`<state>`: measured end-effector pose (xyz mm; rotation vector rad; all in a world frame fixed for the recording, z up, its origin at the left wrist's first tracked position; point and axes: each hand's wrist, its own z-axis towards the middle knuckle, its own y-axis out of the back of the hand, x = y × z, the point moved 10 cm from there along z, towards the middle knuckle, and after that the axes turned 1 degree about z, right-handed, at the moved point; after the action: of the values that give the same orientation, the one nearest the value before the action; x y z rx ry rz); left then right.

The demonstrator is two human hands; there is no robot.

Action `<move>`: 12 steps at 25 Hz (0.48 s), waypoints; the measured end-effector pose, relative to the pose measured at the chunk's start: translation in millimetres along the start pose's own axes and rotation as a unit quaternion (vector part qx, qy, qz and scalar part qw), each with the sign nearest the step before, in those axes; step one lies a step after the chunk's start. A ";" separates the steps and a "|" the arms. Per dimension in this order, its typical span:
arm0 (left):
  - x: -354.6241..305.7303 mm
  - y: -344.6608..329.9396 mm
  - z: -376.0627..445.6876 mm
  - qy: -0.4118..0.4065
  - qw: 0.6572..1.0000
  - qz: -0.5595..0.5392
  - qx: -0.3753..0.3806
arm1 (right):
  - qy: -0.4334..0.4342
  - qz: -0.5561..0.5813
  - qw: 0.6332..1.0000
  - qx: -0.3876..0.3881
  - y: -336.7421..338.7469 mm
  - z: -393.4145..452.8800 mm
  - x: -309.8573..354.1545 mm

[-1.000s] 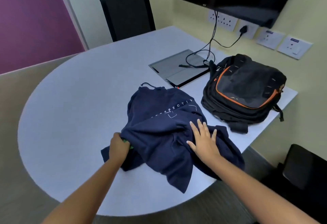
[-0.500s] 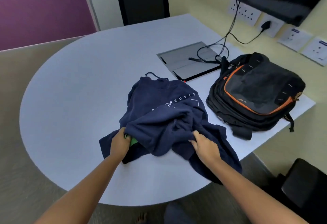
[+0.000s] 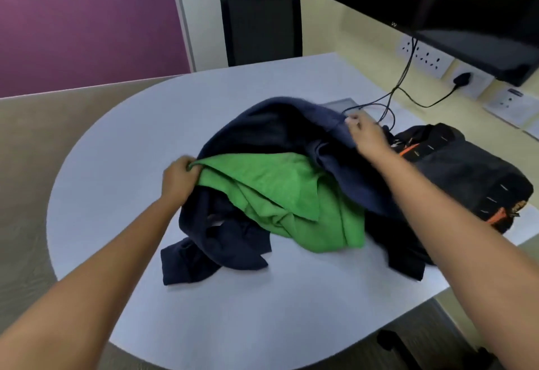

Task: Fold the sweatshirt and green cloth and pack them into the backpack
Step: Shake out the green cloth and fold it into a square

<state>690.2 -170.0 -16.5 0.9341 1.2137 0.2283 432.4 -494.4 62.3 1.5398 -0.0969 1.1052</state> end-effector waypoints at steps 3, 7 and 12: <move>85.2 -87.1 -43.9 0.082 0.966 0.101 0.223 | -0.038 -0.066 0.965 0.249 -134.8 -87.9 -51.0; 143.3 -132.3 -111.9 0.147 0.947 0.138 0.249 | -0.035 -0.321 0.905 0.277 -212.8 -159.8 -118.4; 135.1 -144.9 -99.8 0.155 0.937 0.175 0.259 | 0.005 -0.350 0.906 0.239 -218.4 -143.8 -125.7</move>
<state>608.8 -129.0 -218.7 1.6274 1.4228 0.3587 413.1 -371.2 -199.7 1.7823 0.7372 0.5665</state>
